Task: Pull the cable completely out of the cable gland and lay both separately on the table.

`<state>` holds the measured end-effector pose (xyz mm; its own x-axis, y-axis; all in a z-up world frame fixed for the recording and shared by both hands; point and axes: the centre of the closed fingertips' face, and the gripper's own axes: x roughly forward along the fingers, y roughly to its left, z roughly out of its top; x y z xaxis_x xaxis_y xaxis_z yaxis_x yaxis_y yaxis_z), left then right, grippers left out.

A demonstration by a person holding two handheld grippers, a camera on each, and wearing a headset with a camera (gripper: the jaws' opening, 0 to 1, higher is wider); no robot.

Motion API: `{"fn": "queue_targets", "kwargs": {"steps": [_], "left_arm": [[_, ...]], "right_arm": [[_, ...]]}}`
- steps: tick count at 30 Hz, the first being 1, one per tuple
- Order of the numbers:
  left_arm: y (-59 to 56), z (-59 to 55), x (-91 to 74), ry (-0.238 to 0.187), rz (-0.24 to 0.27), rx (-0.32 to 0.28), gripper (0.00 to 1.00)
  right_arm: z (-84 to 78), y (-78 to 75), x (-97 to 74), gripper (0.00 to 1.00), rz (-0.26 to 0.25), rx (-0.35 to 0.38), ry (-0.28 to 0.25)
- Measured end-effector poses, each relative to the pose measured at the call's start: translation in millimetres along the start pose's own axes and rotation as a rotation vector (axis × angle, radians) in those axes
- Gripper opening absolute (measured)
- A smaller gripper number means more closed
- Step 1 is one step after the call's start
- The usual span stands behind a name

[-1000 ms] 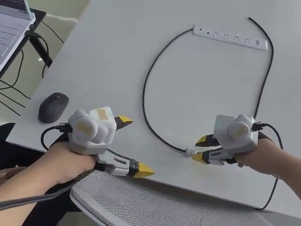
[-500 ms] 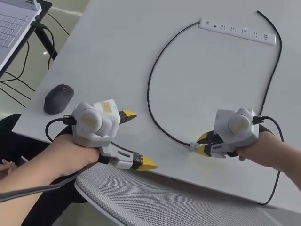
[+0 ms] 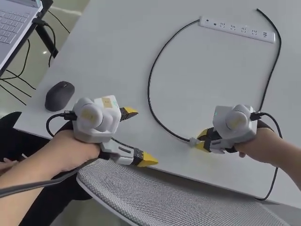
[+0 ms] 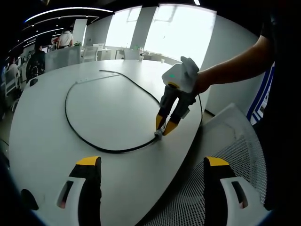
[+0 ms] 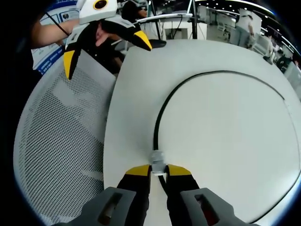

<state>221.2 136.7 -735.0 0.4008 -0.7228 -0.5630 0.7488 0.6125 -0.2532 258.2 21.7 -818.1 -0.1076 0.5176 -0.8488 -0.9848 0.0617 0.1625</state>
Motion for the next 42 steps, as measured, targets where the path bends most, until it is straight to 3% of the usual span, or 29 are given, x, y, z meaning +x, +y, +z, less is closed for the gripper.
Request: {"fn": "queue_targets", "kwargs": {"steps": [9,17,29,42], "left_arm": [[-4.1,15.1,7.5,-0.013,-0.031,0.033,0.88],[-12.3,26.7,21.7,-0.006,-0.087,0.075,0.87],[-33.0,42.5,39.6,-0.002,-0.17,0.13,0.82],[-46.2,54.5,56.1,-0.019,-0.251,0.124,0.72]], "right_arm": [[9.3,10.1,-15.6,0.06,0.013,0.019,-0.015],[20.7,20.6,-32.8,0.06,0.007,0.015,-0.038],[36.3,31.4,-57.0,0.06,-0.025,-0.014,-0.063],[49.4,41.3,-74.5,0.06,-0.046,-0.047,-0.085]]}}
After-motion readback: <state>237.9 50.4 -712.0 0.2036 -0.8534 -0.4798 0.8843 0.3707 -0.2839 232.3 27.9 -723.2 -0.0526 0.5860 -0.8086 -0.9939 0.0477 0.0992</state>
